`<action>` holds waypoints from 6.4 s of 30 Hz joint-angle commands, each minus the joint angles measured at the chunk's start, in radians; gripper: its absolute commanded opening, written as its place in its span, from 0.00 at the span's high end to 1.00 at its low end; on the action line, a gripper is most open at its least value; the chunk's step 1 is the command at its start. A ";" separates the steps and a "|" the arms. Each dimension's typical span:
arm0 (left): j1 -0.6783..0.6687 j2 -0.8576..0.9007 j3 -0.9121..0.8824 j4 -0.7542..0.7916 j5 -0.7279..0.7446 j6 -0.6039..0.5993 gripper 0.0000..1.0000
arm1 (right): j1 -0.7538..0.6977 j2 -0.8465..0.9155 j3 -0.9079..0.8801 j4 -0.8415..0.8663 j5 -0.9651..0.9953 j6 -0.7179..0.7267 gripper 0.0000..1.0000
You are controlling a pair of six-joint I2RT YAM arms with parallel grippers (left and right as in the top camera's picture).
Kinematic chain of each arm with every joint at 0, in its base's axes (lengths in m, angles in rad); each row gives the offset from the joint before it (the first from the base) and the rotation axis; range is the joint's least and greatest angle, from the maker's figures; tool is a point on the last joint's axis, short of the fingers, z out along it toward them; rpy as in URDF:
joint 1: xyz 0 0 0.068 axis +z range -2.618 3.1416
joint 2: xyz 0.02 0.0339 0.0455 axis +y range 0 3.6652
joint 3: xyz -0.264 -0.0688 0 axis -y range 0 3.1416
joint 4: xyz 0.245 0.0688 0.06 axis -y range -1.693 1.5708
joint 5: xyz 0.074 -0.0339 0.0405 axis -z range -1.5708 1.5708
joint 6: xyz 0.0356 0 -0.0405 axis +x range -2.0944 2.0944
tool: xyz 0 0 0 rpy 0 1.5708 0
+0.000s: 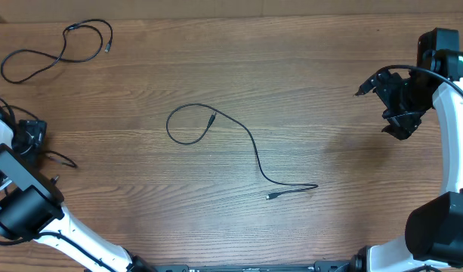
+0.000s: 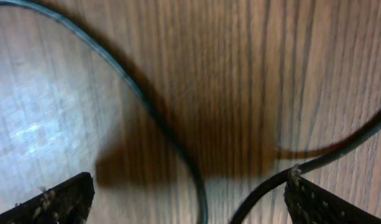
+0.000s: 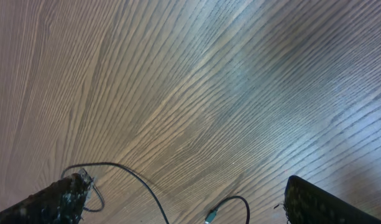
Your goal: Untangle cables
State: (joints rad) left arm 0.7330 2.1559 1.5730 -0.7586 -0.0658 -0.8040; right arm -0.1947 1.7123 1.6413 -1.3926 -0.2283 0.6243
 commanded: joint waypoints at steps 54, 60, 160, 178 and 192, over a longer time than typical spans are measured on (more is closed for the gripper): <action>-0.041 0.026 0.197 -0.363 -0.133 0.220 0.00 | -0.002 0.000 0.002 0.000 0.008 0.000 0.00; -0.007 0.026 0.117 -0.344 -0.132 0.149 0.00 | -0.002 0.000 0.002 0.000 0.008 0.000 0.00; 0.063 0.151 0.444 -0.647 0.004 0.194 0.00 | -0.002 0.000 0.002 0.000 0.008 0.000 0.00; 0.059 0.151 0.248 -0.475 0.040 0.204 0.14 | -0.002 0.000 0.002 0.000 0.008 0.000 0.00; 0.064 0.152 0.047 -0.171 0.214 0.206 0.30 | -0.002 0.000 0.002 0.000 0.008 0.000 0.00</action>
State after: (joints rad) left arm 0.7944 2.2505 1.7084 -1.0073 0.0242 -0.5987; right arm -0.1951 1.7123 1.6413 -1.3926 -0.2279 0.6243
